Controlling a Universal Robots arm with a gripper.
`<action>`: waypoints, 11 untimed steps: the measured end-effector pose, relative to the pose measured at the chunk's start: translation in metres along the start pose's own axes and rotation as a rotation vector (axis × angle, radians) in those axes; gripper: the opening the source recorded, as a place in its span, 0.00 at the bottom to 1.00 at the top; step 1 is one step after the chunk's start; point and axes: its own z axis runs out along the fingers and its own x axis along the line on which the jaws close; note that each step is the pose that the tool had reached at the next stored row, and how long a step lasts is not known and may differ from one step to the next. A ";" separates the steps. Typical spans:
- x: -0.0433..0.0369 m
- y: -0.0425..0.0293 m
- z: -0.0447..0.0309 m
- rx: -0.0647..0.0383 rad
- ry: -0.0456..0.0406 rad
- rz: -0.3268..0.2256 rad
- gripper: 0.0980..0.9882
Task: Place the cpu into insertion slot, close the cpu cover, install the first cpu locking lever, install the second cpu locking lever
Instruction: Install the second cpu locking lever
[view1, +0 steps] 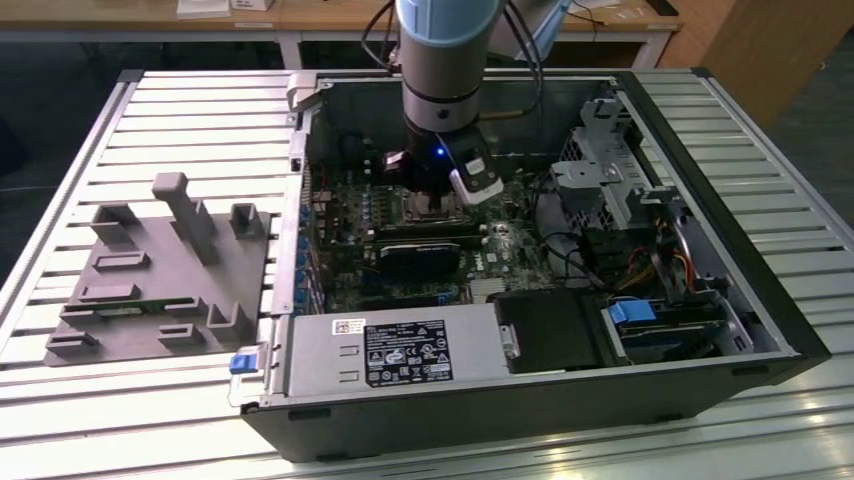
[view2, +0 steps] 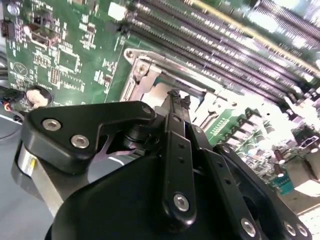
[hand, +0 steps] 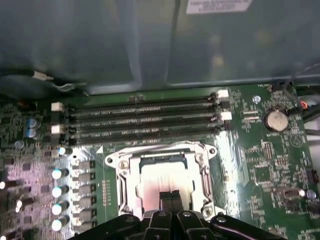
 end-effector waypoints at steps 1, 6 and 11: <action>0.0003 0.0030 0.0006 0.008 -0.0009 0.000 0.00; 0.0009 0.0091 -0.0007 0.031 -0.0030 -0.002 0.00; 0.0005 0.0118 -0.0101 0.035 -0.0037 -0.002 0.00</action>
